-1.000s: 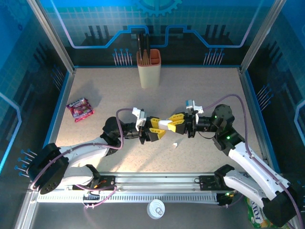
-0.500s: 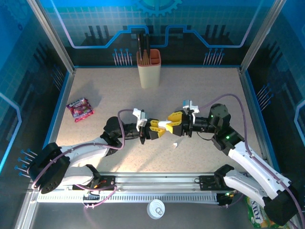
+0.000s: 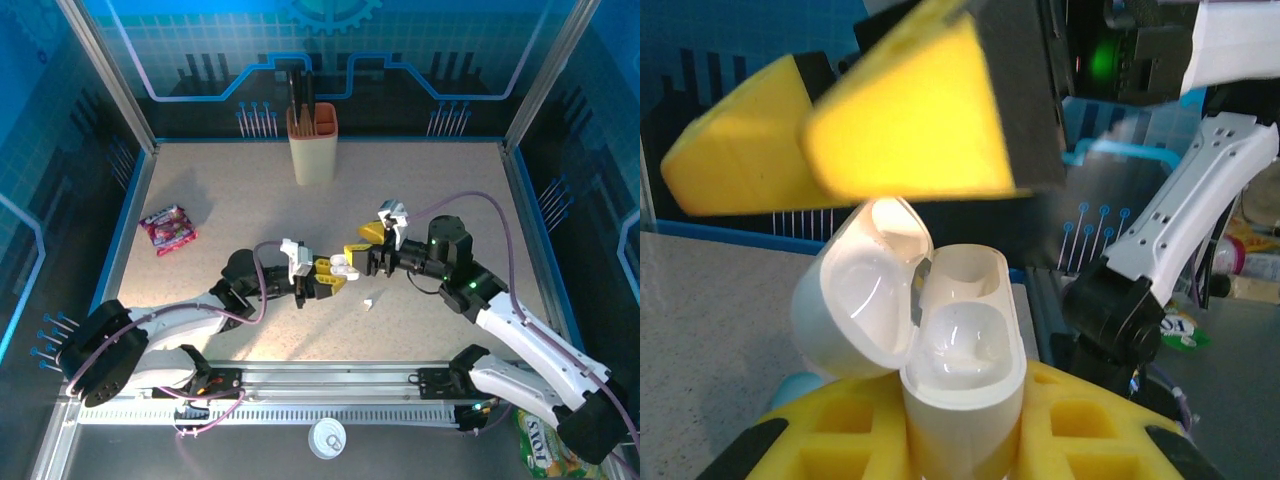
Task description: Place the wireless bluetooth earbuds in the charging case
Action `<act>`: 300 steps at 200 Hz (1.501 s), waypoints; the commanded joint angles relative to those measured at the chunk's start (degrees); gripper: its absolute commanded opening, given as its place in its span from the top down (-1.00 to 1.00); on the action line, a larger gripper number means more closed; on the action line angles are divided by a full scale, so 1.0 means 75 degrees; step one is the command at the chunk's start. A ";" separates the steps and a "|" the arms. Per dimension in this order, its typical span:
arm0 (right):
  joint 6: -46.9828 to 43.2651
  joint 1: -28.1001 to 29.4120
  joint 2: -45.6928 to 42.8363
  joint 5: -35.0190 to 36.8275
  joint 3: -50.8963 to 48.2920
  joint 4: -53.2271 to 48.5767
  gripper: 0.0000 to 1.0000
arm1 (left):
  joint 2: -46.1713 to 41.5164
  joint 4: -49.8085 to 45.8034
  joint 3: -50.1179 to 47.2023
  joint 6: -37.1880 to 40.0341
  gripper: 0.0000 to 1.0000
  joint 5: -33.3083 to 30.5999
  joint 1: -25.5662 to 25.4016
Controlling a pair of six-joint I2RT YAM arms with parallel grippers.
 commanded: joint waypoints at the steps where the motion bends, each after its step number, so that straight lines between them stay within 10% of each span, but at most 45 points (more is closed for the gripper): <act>1: 0.0326 -0.0075 -0.0459 0.0671 0.0179 -0.0143 -0.30 | -0.0237 0.0415 -0.0232 0.1012 0.58 -0.0112 -0.0029; 88: 0.1854 -0.1226 -0.0943 0.1770 -0.0675 -0.2728 -0.26 | 0.0035 0.0819 -0.0832 0.0935 0.65 -0.1734 0.0089; 145: 0.1901 -0.0978 0.0562 0.1635 -0.0810 -0.3635 -0.22 | 0.0155 0.1386 -0.1346 0.0063 0.70 -0.1113 0.1199; 300: 0.1920 0.0321 0.3892 0.2040 -0.0293 -0.3264 0.29 | 0.0343 0.0953 -0.1260 0.0528 0.67 -0.0668 0.1285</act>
